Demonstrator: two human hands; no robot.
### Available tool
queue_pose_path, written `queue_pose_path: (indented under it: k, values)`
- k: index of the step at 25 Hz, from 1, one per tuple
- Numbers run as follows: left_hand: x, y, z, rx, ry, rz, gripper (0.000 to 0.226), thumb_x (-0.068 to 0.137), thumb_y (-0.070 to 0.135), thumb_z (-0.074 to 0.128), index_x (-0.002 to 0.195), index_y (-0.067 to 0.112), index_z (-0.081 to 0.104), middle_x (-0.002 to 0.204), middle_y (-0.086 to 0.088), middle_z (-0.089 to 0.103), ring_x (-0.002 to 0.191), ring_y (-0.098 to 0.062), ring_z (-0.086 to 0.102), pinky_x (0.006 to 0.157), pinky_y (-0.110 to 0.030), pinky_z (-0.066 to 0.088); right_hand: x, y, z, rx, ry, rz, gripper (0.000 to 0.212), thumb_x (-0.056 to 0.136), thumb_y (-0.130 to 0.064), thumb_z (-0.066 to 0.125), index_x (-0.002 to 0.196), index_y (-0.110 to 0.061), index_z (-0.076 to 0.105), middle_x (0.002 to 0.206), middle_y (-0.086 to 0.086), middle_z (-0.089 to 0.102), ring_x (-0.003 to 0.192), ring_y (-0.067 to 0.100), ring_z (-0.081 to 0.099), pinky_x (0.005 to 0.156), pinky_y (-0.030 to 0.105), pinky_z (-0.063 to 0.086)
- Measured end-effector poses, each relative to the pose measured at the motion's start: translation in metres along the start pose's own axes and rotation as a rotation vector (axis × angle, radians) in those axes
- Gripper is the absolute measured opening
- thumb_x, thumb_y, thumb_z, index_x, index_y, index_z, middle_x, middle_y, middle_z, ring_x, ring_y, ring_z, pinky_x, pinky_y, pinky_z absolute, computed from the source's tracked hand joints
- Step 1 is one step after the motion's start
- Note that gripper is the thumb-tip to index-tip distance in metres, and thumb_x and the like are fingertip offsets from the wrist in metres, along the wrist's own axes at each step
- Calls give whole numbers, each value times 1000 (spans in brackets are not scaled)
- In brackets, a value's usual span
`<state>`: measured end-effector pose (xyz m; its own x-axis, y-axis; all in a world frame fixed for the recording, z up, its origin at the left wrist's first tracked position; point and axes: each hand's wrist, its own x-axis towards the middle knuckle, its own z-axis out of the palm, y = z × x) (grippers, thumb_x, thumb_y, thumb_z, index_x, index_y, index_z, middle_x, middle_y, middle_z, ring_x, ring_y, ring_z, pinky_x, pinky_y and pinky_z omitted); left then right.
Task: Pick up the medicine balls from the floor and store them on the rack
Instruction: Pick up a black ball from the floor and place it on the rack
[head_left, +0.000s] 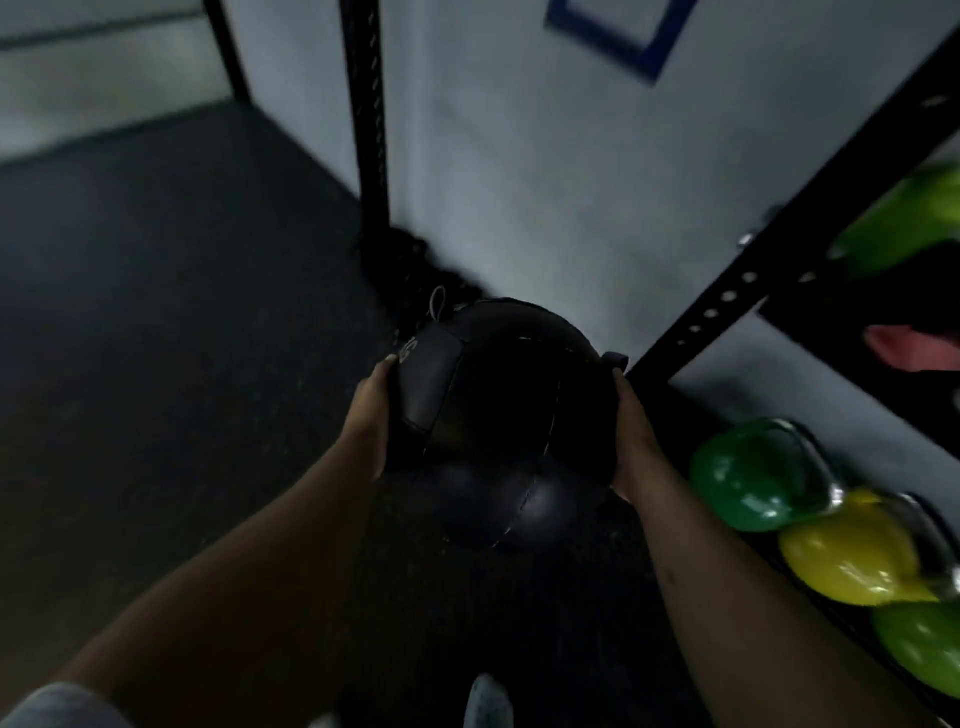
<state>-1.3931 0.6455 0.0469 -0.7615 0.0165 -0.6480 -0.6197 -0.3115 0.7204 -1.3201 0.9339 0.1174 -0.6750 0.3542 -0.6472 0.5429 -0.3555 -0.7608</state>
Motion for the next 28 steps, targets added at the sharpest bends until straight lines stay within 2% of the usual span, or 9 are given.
queue_pose_path:
  k: [3, 6, 8, 9, 11, 14, 18, 23, 28]
  values:
    - [-33, 63, 68, 23, -166, 104, 81, 63, 70, 68, 125, 18, 75, 125, -12, 75, 116, -32, 71, 112, -47, 49, -26, -65, -38, 62, 115, -227, 77, 75, -79, 64, 134, -28, 67, 124, 7, 74, 109, 27, 71, 92, 39, 56]
    - [-114, 115, 135, 65, -312, 198, 68, 81, 62, 60, 126, 13, 73, 119, -14, 77, 109, -31, 73, 104, -42, 54, -109, -119, -75, 171, 180, -387, 82, 70, -83, 69, 133, -30, 64, 136, 7, 69, 115, 27, 70, 100, 43, 54]
    - [-181, 136, 179, 80, -463, 246, 65, 89, 58, 54, 132, 12, 70, 120, -13, 77, 112, -31, 72, 105, -42, 53, -166, -143, -114, 314, 187, -510, 61, 85, -72, 64, 121, -23, 68, 131, 4, 72, 111, 22, 69, 104, 41, 51]
    - [-211, 141, 200, 77, -541, 268, 64, 92, 57, 52, 134, 12, 68, 122, -13, 76, 113, -32, 71, 106, -42, 53, -199, -152, -133, 324, 238, -562, 62, 85, -72, 64, 119, -21, 68, 128, 3, 73, 110, 22, 69, 105, 44, 51]
    - [-266, 148, 234, 41, -688, 293, 57, 100, 51, 46, 132, 10, 68, 120, -14, 75, 112, -32, 70, 98, -40, 55, -261, -166, -160, 283, 381, -601, 87, 67, -87, 67, 127, -24, 64, 134, 7, 69, 115, 28, 68, 103, 48, 52]
    - [-365, 150, 277, 54, -861, 324, 54, 105, 46, 40, 128, 8, 70, 112, -13, 76, 107, -33, 70, 85, -35, 54, -365, -176, -211, 301, 506, -786, 71, 83, -73, 59, 128, -18, 53, 120, 12, 67, 106, 30, 66, 100, 45, 52]
    - [-470, 133, 331, 18, -1001, 348, 48, 106, 41, 39, 122, 10, 72, 96, -8, 78, 101, -30, 67, 81, -30, 54, -476, -185, -273, 315, 605, -962, 63, 87, -64, 62, 129, -18, 52, 119, 11, 68, 113, 34, 67, 97, 45, 53]
    - [-554, 94, 401, 10, -1152, 318, 45, 108, 40, 36, 100, 15, 72, 78, -3, 81, 93, -25, 68, 77, -30, 52, -545, -177, -360, 315, 679, -1017, 38, 87, -68, 59, 102, -34, 49, 121, 6, 64, 117, 30, 64, 109, 52, 48]
    - [-599, 56, 476, 11, -1211, 395, 44, 105, 40, 42, 100, 15, 77, 83, -5, 81, 90, -24, 71, 78, -33, 53, -561, -193, -452, 313, 676, -1076, 46, 97, -62, 53, 125, -28, 44, 114, 1, 59, 106, 21, 60, 109, 50, 46]
